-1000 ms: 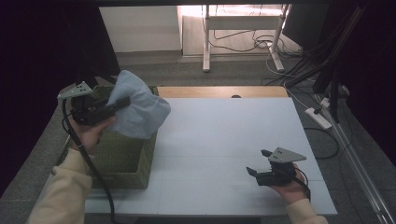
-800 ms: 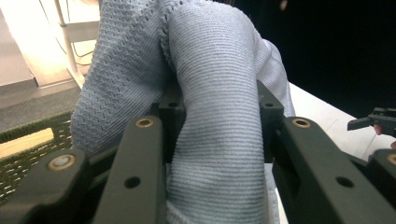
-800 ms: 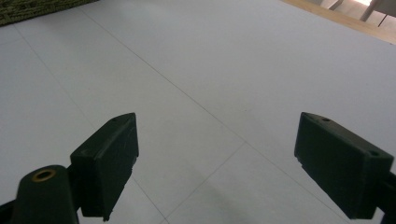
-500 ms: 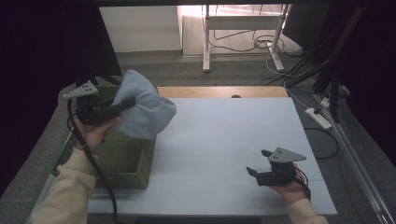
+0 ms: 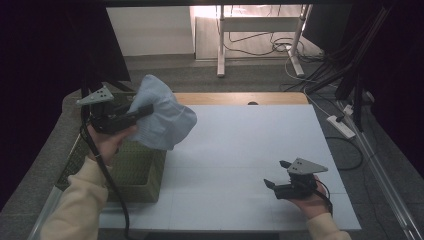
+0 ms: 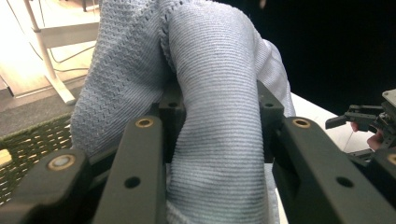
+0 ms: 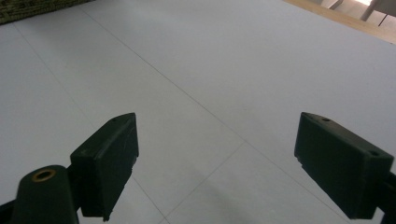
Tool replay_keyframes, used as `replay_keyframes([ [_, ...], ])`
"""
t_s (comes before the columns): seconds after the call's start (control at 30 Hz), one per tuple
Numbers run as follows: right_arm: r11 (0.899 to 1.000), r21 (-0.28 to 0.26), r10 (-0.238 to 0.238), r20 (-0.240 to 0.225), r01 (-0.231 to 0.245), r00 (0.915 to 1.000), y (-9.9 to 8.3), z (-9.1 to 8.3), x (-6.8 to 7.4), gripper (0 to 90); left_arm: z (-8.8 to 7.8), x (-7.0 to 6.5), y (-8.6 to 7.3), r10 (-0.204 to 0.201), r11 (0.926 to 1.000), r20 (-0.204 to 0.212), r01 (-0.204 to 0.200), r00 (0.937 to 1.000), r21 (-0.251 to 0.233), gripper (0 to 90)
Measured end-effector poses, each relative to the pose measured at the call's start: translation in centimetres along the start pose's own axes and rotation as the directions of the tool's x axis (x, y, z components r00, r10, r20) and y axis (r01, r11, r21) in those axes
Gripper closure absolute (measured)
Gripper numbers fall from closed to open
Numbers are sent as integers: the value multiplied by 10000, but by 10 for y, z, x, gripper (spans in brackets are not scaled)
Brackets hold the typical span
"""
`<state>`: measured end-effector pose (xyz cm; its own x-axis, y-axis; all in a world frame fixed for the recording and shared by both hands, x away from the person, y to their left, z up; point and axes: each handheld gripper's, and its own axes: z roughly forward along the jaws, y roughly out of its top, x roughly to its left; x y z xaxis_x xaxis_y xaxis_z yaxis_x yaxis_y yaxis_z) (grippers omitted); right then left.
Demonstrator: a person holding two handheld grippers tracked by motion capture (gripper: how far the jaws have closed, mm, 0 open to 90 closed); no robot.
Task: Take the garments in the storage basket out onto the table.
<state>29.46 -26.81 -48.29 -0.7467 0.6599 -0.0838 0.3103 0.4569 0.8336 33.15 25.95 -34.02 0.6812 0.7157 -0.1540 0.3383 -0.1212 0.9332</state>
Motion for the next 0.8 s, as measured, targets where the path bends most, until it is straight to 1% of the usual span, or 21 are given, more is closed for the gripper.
replay_keyframes([
  [0.37, 10000, 5, -21, 8, 21, 10000, 0, 0, 0, 140, 8, -6, 0, 37, 10000, 228, -38, 9997, 46, 647],
  [0.8, 10000, 19, -5, 1, 5, 10000, 0, 0, 0, 140, 22, -16, 2, 120, 9999, 592, -124, 9982, 67, 647],
])
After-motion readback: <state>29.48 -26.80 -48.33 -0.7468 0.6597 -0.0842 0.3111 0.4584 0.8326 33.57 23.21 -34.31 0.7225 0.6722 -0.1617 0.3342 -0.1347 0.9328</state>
